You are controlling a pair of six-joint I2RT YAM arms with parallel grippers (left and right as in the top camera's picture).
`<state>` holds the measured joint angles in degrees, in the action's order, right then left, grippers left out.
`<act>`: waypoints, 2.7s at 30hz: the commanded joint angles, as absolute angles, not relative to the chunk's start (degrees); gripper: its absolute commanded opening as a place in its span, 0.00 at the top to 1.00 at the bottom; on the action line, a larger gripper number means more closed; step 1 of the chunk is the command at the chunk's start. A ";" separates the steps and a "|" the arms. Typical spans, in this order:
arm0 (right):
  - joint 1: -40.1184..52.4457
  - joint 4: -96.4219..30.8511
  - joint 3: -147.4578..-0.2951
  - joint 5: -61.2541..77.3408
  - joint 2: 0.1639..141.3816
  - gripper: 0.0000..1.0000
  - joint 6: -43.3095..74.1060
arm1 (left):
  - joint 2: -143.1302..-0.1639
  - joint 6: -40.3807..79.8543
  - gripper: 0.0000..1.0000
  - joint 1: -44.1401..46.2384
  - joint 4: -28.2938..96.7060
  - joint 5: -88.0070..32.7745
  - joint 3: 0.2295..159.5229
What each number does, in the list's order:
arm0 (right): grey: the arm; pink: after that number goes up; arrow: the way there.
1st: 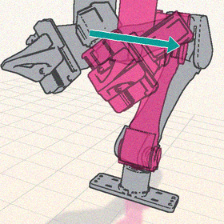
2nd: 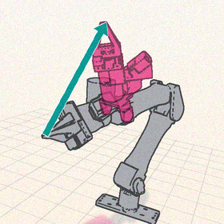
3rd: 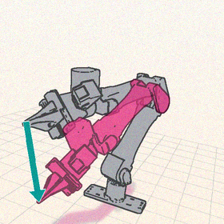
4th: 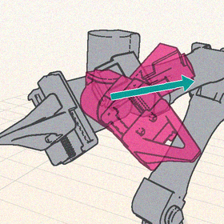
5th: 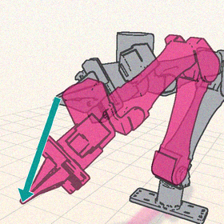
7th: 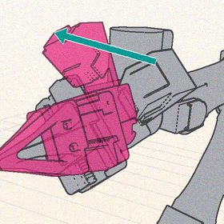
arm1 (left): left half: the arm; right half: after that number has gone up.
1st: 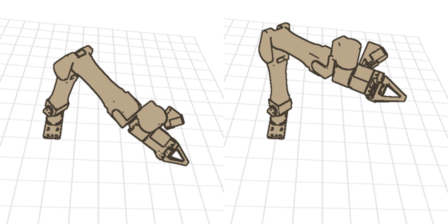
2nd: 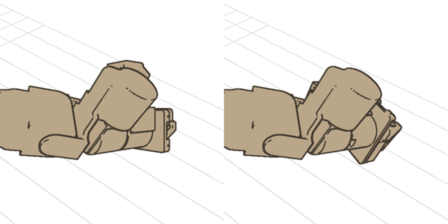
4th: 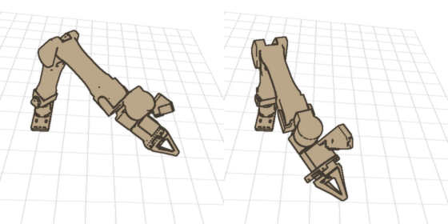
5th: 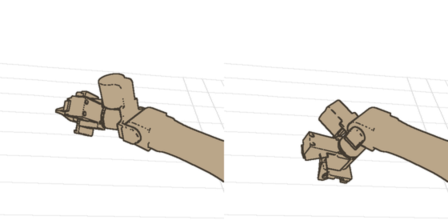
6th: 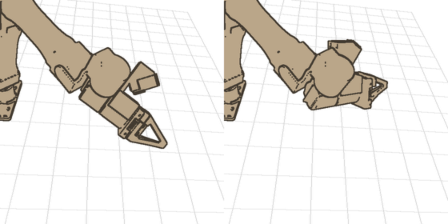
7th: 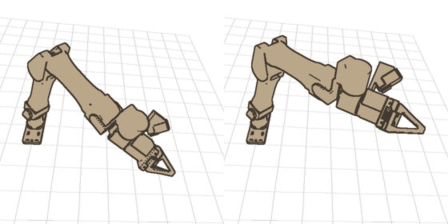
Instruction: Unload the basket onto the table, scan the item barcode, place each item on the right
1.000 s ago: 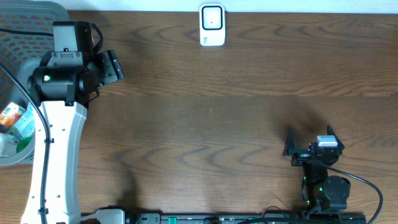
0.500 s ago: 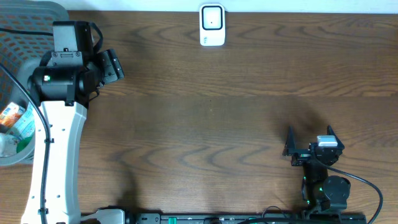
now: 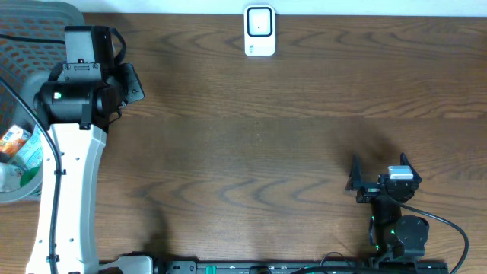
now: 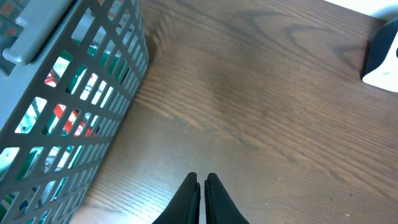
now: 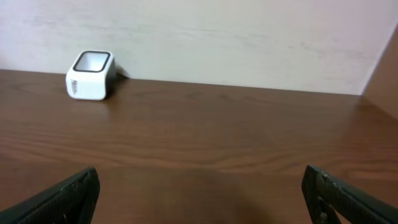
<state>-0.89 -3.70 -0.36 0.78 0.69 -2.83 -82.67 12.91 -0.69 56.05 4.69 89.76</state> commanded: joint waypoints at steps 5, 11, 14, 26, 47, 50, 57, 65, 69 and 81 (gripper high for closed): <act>-0.43 0.27 -0.32 10.04 0.56 0.01 0.21 | -83.07 12.62 0.93 -0.93 55.72 5.21 90.83; -0.43 -1.61 -0.99 11.05 0.67 0.01 5.76 | -83.07 16.23 0.93 -0.93 54.78 5.17 90.83; -0.43 -7.03 -3.77 11.03 1.83 0.01 6.42 | -83.07 16.21 0.93 -0.93 54.43 5.17 90.83; -0.43 -25.39 -38.46 12.56 31.79 0.01 5.41 | -83.07 16.21 0.93 -0.93 56.38 0.60 96.90; 1.50 -54.87 -81.52 23.64 77.45 0.01 4.36 | -87.99 14.72 0.90 -26.59 61.47 0.64 123.02; 1.65 -56.77 -81.52 24.36 78.11 0.01 4.93 | -90.72 14.94 0.83 -30.33 61.65 0.62 123.02; 2.26 -60.20 -80.53 21.76 78.89 0.01 4.89 | -98.87 14.96 0.60 -32.45 62.39 0.67 123.02; 2.33 -61.25 -80.40 21.67 78.98 0.01 4.89 | -106.56 19.42 0.47 -33.10 62.50 2.20 123.02; 2.35 -62.37 -80.40 21.67 78.98 0.01 4.89 | -110.28 20.53 0.47 -33.80 62.57 2.20 123.02; 2.35 -63.59 -80.40 21.23 79.02 0.01 4.89 | -121.01 20.49 0.46 -33.95 66.00 2.17 122.96</act>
